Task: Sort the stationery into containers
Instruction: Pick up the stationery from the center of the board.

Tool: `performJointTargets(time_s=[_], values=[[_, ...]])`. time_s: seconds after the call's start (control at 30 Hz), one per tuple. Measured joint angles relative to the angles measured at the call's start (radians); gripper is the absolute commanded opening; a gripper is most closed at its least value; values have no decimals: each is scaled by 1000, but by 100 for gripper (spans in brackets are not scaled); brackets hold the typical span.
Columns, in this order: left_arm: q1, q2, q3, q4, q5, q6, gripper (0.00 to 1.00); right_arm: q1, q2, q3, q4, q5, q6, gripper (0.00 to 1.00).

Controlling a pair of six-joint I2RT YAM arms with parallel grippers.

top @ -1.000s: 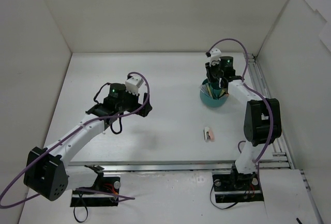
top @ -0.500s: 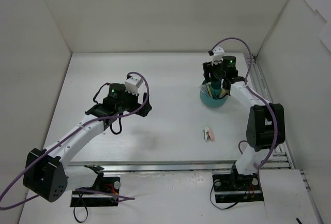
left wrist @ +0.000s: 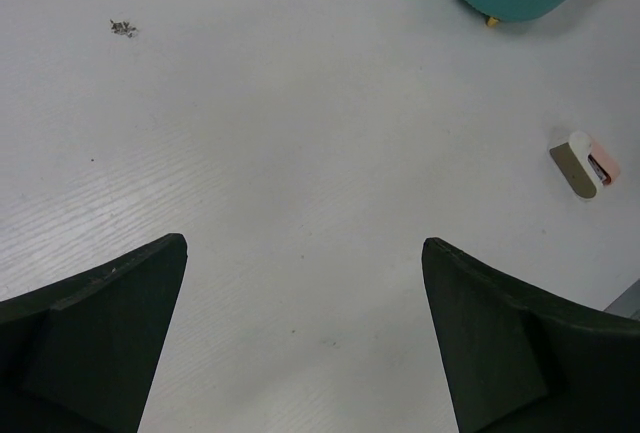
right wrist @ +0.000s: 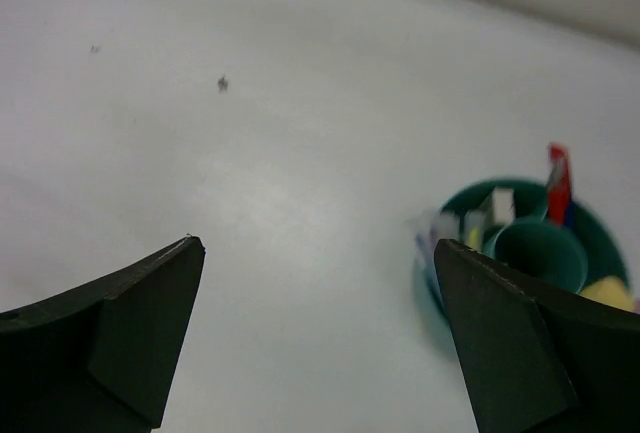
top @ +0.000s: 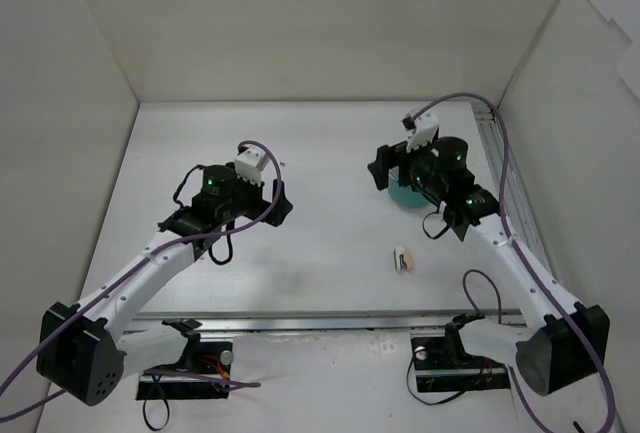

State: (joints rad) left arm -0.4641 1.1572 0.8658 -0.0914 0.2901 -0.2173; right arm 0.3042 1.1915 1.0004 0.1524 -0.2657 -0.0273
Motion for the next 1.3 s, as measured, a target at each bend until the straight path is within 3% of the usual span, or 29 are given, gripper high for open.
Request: performJointTargets(time_s=[0.27,0.57,0.67,0.77,0.8,0.9,1.1,1.3], values=[[0,-77,-55,21,-18,-10,100,82,-236,-293,-312,88,230,98],[0,-124,-154,48,-20,-45,100,93,-85,-421,-421,158,375,98],[-4,-131,-159,47,-31,-53,100,97,-21,-419,-418,187,393,90],[-6,-135,-159,47,-43,-56,100,97,34,-416,-406,205,407,59],[-6,-136,-159,46,-48,-56,100,97,50,-415,-402,209,412,44],[-7,-140,-159,46,-60,-56,100,97,71,-415,-395,219,432,32],[-7,-144,-159,46,-73,-56,100,98,6,-414,-396,229,435,24],[-7,-144,-159,45,-83,-56,100,101,-106,-285,-419,261,368,25]])
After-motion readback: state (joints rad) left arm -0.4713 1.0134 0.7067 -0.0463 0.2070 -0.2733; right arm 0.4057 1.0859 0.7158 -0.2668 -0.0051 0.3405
